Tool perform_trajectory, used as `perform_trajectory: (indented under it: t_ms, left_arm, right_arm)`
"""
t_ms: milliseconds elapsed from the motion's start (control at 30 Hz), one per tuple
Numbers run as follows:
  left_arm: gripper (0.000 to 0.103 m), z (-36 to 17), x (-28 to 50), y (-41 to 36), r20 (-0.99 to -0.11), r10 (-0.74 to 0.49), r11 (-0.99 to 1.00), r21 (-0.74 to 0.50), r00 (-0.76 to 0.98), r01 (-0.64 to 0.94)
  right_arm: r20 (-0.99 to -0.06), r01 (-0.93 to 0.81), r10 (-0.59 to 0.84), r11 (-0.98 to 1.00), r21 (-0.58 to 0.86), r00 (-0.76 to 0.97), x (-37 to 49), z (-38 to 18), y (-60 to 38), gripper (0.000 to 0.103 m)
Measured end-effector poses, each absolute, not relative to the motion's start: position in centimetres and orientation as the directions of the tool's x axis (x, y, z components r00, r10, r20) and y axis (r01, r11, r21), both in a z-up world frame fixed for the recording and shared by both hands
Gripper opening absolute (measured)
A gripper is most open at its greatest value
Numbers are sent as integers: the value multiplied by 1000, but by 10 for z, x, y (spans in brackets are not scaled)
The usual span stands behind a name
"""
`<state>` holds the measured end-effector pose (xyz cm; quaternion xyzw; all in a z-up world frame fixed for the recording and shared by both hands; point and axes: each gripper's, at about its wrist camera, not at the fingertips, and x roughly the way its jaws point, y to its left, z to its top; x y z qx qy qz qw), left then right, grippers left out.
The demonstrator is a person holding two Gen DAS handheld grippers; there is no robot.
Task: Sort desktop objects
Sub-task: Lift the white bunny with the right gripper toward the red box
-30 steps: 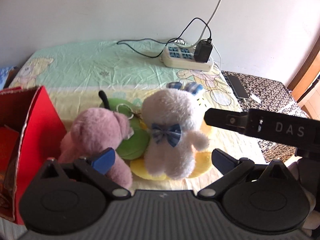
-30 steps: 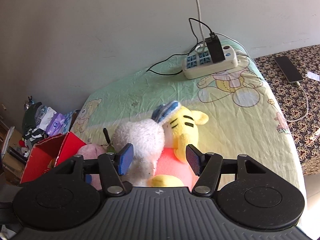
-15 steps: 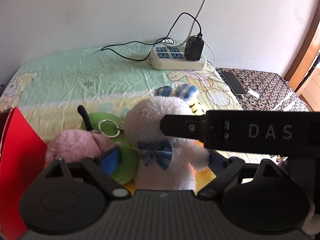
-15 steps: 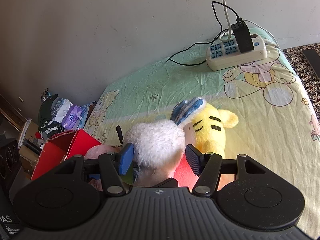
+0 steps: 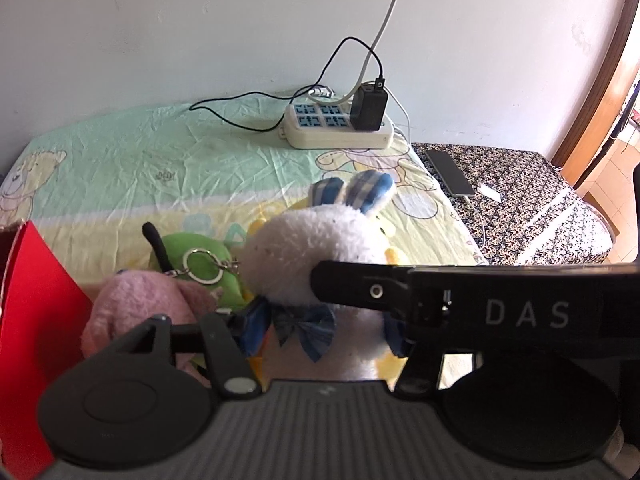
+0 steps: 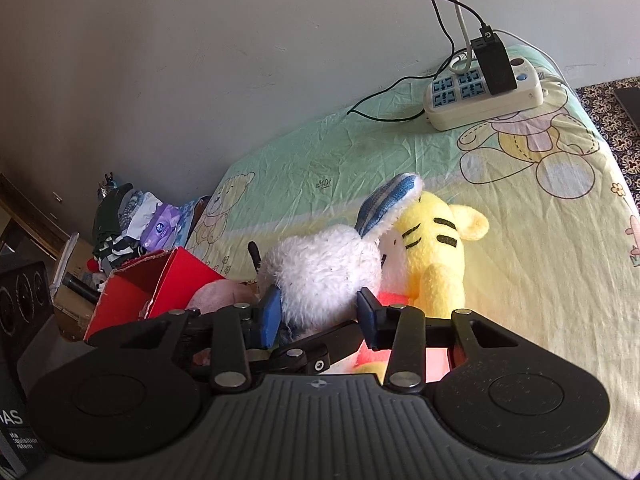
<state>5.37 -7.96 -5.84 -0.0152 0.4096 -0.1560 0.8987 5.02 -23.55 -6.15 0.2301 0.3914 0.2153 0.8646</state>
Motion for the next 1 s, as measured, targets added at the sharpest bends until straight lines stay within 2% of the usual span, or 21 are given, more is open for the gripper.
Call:
perform_trajectory:
  t_ms: [300,533,767,1000]
  left_arm:
    - [57,-28,2,-65,-688,-312,948,-174,655,268]
    - [57,-4,-39,-26,-646,-307,951,-178,699,253]
    - [57,18,-53,40,-587,-285,958,-153,758,242]
    - [57,23,-46,138,-585,-226,974,-113,779,198]
  right_arm:
    - [-566,-279,550,822,496,614,10,-29,-222,44]
    - [-533,-325,619,772,546,577,-12,-13,-199,43]
    - [-469,-388,656,742,547,591,-13,7,-142,43]
    - [-430,-432,688,713,553,585,6,8,-47,43]
